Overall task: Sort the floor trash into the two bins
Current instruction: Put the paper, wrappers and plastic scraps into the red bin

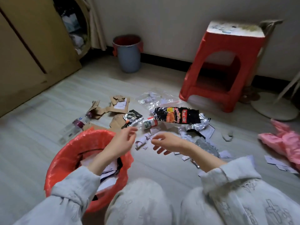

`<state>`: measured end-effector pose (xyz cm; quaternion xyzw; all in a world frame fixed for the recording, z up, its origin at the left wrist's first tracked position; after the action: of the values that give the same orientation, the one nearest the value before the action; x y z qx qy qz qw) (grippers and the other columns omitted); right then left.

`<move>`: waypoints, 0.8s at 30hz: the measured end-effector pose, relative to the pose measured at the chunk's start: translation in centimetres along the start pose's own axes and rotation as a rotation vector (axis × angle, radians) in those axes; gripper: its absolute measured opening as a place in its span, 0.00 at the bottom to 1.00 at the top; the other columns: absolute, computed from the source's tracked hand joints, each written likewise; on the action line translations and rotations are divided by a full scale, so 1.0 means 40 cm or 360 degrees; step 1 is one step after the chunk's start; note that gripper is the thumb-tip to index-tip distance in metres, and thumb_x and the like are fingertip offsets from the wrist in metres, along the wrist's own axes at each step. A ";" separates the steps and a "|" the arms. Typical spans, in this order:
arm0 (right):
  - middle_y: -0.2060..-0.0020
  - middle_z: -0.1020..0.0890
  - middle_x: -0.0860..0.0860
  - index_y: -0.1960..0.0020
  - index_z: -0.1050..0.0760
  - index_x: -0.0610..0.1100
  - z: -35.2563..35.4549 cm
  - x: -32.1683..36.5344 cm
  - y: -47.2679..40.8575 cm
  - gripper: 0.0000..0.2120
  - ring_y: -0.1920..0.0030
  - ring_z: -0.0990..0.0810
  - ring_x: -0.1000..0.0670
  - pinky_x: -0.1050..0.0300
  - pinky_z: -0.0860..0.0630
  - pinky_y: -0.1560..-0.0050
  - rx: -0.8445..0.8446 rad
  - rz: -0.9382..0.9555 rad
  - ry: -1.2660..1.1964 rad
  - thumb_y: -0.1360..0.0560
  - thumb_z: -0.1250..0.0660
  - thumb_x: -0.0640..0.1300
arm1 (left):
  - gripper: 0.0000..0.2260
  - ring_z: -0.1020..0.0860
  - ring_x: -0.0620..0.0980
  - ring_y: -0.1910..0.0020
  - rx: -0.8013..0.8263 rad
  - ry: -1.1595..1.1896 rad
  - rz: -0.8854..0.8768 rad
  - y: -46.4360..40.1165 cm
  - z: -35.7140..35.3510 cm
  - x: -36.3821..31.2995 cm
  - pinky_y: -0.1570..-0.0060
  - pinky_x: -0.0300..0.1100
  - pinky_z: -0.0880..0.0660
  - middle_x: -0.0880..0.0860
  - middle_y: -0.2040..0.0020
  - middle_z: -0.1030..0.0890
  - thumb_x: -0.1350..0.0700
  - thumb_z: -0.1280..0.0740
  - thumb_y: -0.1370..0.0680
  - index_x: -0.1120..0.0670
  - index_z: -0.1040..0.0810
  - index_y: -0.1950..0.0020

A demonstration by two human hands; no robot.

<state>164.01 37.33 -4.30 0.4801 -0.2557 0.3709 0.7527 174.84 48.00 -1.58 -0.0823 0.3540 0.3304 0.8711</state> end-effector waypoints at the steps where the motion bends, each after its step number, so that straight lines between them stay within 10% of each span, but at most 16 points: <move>1: 0.51 0.19 0.44 0.41 0.26 0.44 0.037 -0.056 0.008 0.13 0.58 0.22 0.50 0.61 0.29 0.61 -0.0072 -0.0043 -0.0005 0.21 0.42 0.48 | 0.13 0.24 0.48 0.45 0.0082 -0.0018 -0.0020 -0.027 -0.048 -0.013 0.42 0.40 0.29 0.53 0.42 0.23 0.59 0.40 0.21 0.57 0.27 0.38; 11: 0.50 0.23 0.47 0.36 0.29 0.42 0.277 -0.634 -0.015 0.17 0.45 0.23 0.44 0.61 0.31 0.58 -0.0532 -0.0559 0.0312 0.22 0.41 0.49 | 0.16 0.30 0.53 0.36 0.0853 -0.0512 -0.0161 -0.262 -0.567 -0.031 0.38 0.41 0.36 0.55 0.34 0.30 0.56 0.41 0.20 0.53 0.32 0.33; 15: 0.33 0.29 0.45 0.31 0.35 0.47 0.299 -0.786 -0.089 0.21 0.34 0.31 0.43 0.50 0.32 0.36 -0.0641 -0.0625 0.0442 0.22 0.42 0.50 | 0.20 0.35 0.54 0.31 0.0917 -0.0591 -0.0239 -0.331 -0.734 -0.011 0.33 0.43 0.38 0.55 0.28 0.37 0.57 0.41 0.21 0.53 0.36 0.29; 21: 0.24 0.51 0.44 0.24 0.60 0.44 0.320 -0.913 -0.170 0.38 0.24 0.51 0.43 0.39 0.48 0.28 -0.0554 -0.0916 0.0852 0.23 0.43 0.58 | 0.27 0.49 0.54 0.25 0.1190 -0.0765 -0.0512 -0.290 -0.929 0.039 0.27 0.43 0.48 0.54 0.23 0.52 0.58 0.41 0.21 0.52 0.46 0.24; 24: 0.29 0.38 0.42 0.24 0.56 0.41 0.307 -0.917 -0.191 0.41 0.28 0.40 0.43 0.40 0.43 0.31 -0.0576 -0.0960 0.0931 0.25 0.39 0.59 | 0.24 0.46 0.53 0.25 0.1206 -0.0656 -0.0364 -0.292 -0.931 0.079 0.30 0.38 0.49 0.56 0.24 0.48 0.59 0.41 0.22 0.54 0.42 0.26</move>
<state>148.00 12.63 -30.52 0.2689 0.0581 0.2043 0.9394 162.98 26.61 -32.19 0.2716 0.2576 0.0885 0.9231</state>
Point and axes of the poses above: each hand's wrist, its own y-axis away from the middle knuckle, its own z-axis out of the back of the hand, x = y × z, the point moved 8 cm from there along -y, towards the middle knuckle
